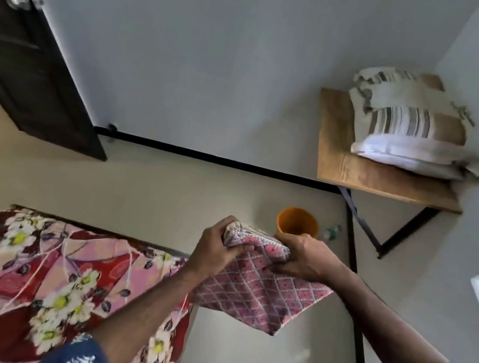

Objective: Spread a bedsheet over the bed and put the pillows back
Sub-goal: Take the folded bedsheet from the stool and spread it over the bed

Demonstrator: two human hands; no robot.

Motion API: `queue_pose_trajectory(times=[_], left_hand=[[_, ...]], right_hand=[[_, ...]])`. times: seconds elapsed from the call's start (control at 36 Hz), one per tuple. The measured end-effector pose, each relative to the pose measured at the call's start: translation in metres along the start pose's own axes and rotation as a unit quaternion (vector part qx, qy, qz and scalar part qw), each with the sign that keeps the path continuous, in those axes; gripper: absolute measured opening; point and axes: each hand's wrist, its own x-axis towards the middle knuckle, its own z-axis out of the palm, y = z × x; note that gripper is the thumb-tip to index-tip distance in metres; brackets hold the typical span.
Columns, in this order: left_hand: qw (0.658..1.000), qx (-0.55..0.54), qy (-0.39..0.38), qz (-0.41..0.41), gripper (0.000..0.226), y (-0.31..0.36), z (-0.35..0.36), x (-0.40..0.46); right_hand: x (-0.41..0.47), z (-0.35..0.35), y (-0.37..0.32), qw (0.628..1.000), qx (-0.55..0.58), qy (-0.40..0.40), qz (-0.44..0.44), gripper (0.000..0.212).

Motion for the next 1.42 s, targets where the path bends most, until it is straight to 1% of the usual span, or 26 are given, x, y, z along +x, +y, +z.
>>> queue_pose_trajectory(times=[0.06, 0.08, 0.17, 0.22, 0.31, 0.39, 0.44, 0.5, 0.56, 0.64, 0.72, 0.75, 0.81, 0.83, 0.94, 1.03, 1.11, 1.19, 1.25, 1.33, 1.42], left_hand=[[1.000, -0.012, 0.006, -0.024, 0.042, -0.008, -0.004, 0.037], [0.999, -0.016, 0.009, -0.039, 0.042, -0.016, -0.007, 0.056], [0.997, -0.024, 0.024, -0.067, 0.034, -0.039, -0.012, 0.108], [0.994, -0.036, 0.048, -0.095, 0.034, -0.051, -0.014, 0.141], [0.982, -0.068, 0.106, -0.142, 0.025, -0.063, -0.023, 0.192], [0.964, -0.102, 0.173, -0.175, 0.023, -0.068, -0.039, 0.249], [0.950, -0.125, 0.224, -0.176, 0.022, -0.069, -0.053, 0.284], [0.937, -0.155, 0.260, -0.172, 0.028, -0.067, -0.066, 0.311], [0.926, -0.184, 0.283, -0.173, 0.044, -0.069, -0.080, 0.328], [0.902, -0.228, 0.321, -0.176, 0.048, -0.082, -0.107, 0.346], [0.876, -0.238, 0.378, -0.182, 0.066, -0.102, -0.142, 0.361], [0.872, -0.230, 0.391, -0.185, 0.064, -0.109, -0.153, 0.365], [0.874, -0.198, 0.397, -0.199, 0.046, -0.118, -0.170, 0.371], [0.868, -0.187, 0.411, -0.204, 0.041, -0.129, -0.185, 0.375], [0.843, -0.163, 0.460, -0.225, 0.036, -0.180, -0.253, 0.389], [0.825, -0.147, 0.480, -0.259, 0.041, -0.218, -0.303, 0.397], [0.803, -0.119, 0.500, -0.303, 0.048, -0.245, -0.343, 0.394], [0.788, -0.083, 0.517, -0.324, 0.053, -0.258, -0.381, 0.385], [0.776, -0.061, 0.532, -0.333, 0.047, -0.262, -0.404, 0.377], [0.731, -0.016, 0.593, -0.338, 0.041, -0.265, -0.432, 0.367], [0.683, 0.010, 0.646, -0.341, 0.033, -0.265, -0.453, 0.361]], right_hand=[[0.036, -0.014, 0.031, 0.998, 0.022, -0.045, 0.033, 0.063], [0.054, -0.018, 0.047, 0.996, 0.043, -0.063, 0.047, 0.062], [0.110, -0.025, 0.091, 0.988, 0.114, -0.080, 0.062, 0.032], [0.148, -0.031, 0.114, 0.980, 0.179, -0.066, 0.058, 0.029], [0.201, -0.047, 0.142, 0.947, 0.314, -0.041, 0.060, 0.030], [0.252, -0.073, 0.158, 0.902, 0.430, 0.002, 0.047, 0.044], [0.290, -0.091, 0.164, 0.872, 0.487, 0.017, 0.042, 0.052], [0.333, -0.107, 0.167, 0.841, 0.539, -0.002, 0.045, 0.055], [0.377, -0.121, 0.165, 0.827, 0.560, -0.043, 0.009, 0.049], [0.444, -0.131, 0.152, 0.838, 0.534, -0.106, -0.025, 0.036], [0.506, -0.133, 0.129, 0.865, 0.479, -0.148, -0.037, 0.037], [0.522, -0.132, 0.123, 0.871, 0.466, -0.147, -0.043, 0.038], [0.546, -0.133, 0.109, 0.880, 0.454, -0.126, -0.050, 0.037], [0.566, -0.132, 0.097, 0.883, 0.449, -0.126, -0.051, 0.037], [0.646, -0.125, 0.040, 0.881, 0.445, -0.141, -0.080, 0.036], [0.707, -0.115, -0.009, 0.884, 0.429, -0.156, -0.096, 0.035], [0.761, -0.105, -0.065, 0.897, 0.378, -0.196, -0.121, 0.033], [0.811, -0.095, -0.117, 0.908, 0.304, -0.218, -0.189, 0.034], [0.840, -0.088, -0.149, 0.911, 0.257, -0.223, -0.232, 0.032], [0.876, -0.076, -0.203, 0.904, 0.220, -0.241, -0.276, 0.024], [0.911, -0.058, -0.253, 0.887, 0.209, -0.279, -0.304, 0.024]])
